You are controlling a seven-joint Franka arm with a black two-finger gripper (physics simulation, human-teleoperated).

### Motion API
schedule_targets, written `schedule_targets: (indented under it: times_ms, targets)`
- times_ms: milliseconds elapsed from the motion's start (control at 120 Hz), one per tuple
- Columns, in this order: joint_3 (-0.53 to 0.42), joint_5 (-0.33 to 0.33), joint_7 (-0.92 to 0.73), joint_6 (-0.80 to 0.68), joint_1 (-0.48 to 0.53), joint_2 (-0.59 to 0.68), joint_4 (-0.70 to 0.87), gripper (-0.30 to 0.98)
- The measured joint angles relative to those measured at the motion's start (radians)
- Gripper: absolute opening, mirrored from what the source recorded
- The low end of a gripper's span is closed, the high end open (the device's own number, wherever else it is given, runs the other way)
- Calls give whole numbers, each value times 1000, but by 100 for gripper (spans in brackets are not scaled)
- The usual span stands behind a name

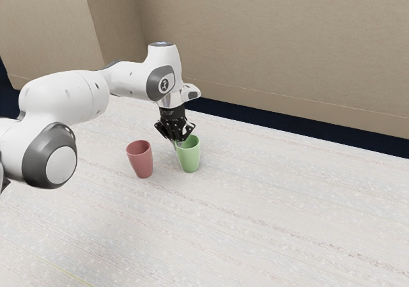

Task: Place the right cup onto the left cup

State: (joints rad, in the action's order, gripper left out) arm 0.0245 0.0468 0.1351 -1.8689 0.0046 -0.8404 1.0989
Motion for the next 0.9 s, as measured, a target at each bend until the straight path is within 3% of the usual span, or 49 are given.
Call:
schedule_targets:
  times_ms: [375, 900]
  targets:
    - [-2, -8, 3, 18, -7, 99, 26, -9]
    - [4, -17, 8, 43, 2, 419, 283, -10]
